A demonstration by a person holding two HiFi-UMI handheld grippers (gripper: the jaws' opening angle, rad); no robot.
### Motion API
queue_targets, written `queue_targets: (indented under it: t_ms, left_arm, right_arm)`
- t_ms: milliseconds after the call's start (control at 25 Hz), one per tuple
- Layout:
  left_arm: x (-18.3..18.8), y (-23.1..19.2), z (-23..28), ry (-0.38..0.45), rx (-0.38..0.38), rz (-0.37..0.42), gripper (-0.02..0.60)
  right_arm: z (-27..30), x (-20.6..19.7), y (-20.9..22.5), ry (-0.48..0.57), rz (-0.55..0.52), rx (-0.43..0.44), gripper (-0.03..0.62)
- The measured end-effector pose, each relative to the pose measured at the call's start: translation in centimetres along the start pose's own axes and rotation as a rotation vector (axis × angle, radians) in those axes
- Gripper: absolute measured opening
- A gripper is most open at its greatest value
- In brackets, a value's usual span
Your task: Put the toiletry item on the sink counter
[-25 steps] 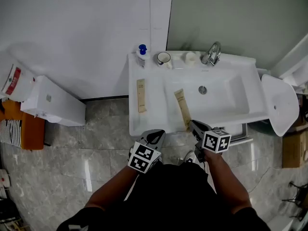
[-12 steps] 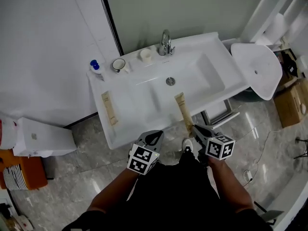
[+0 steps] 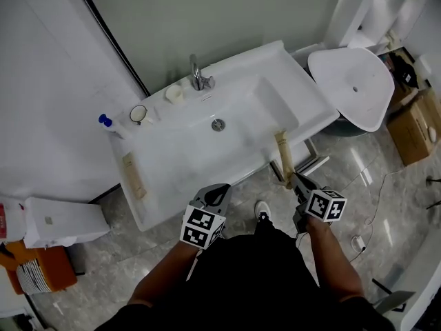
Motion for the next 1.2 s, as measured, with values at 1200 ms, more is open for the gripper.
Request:
queue_targets:
  t_ms: [1200]
  left_arm:
    - [5.7, 4.6, 15.6, -0.171, 0.005, 0.023, 0.0]
  right_arm:
    - [6.9, -0.3, 29.6, -0.071, 0.659, -0.368, 0.012]
Point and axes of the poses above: the fingertips, and each gripper's own axes: z forward along the fingers, y to its right, x out of its top, the point moved 4 cm from there along -z, backward along the fingers, and after that the axes turned 9 degrees about z, right-handed, at the moved point
